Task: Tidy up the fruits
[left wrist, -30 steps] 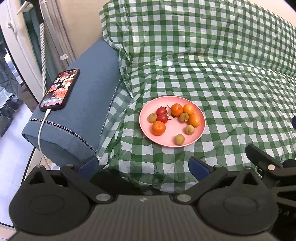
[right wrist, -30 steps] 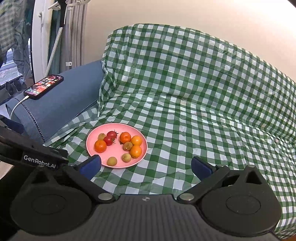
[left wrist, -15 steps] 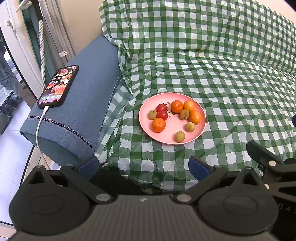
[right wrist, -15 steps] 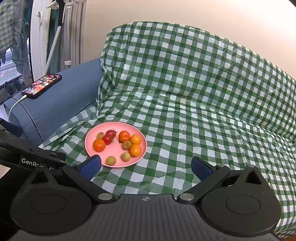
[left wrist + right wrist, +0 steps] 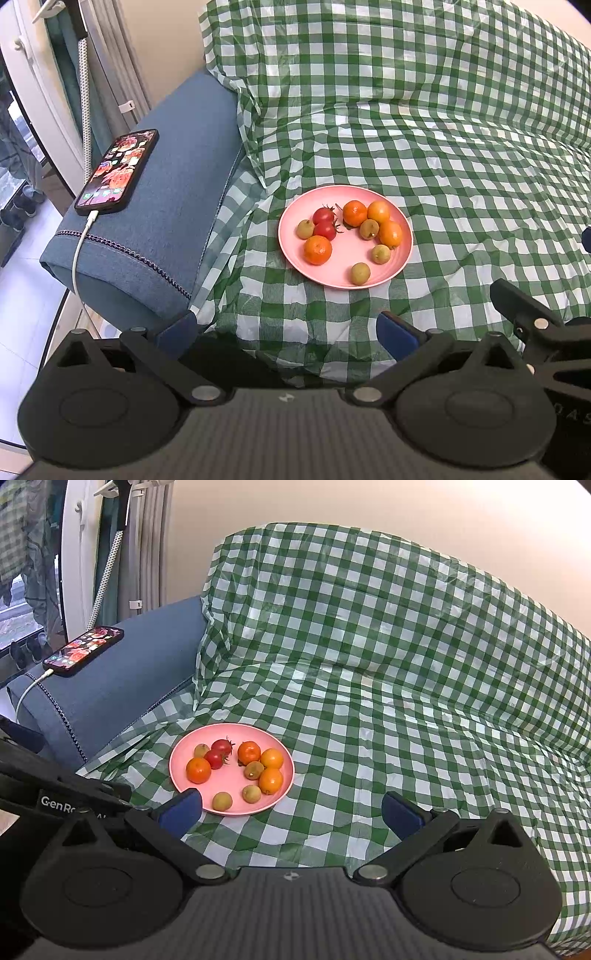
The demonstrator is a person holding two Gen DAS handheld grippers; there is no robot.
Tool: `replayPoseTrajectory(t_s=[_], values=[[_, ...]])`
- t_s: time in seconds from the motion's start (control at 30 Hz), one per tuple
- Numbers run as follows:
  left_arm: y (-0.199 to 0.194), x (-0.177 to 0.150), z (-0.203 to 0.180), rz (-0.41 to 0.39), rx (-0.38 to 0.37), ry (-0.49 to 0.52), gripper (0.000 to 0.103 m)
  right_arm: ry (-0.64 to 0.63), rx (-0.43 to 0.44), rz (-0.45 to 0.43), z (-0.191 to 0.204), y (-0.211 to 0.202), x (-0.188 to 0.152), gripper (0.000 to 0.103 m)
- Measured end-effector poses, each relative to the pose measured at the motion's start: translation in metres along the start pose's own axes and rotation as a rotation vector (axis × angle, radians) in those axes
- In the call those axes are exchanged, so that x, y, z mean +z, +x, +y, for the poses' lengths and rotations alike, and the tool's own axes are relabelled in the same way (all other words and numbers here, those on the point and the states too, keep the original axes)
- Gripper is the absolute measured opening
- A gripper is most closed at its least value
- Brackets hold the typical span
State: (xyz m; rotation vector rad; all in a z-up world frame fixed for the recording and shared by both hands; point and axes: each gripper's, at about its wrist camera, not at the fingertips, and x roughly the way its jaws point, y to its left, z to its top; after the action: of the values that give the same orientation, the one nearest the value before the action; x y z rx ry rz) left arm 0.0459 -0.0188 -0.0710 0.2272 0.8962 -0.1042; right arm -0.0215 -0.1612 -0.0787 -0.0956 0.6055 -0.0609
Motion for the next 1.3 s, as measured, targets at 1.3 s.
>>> replayPoseTrajectory(t_s=[1.3], values=[[0.0083, 0.0026, -0.0009, 0.024, 0.015, -0.008, 0.103, -0.006, 0.006, 0.007, 0.0010, 0.0070, 0.0026, 0.102]])
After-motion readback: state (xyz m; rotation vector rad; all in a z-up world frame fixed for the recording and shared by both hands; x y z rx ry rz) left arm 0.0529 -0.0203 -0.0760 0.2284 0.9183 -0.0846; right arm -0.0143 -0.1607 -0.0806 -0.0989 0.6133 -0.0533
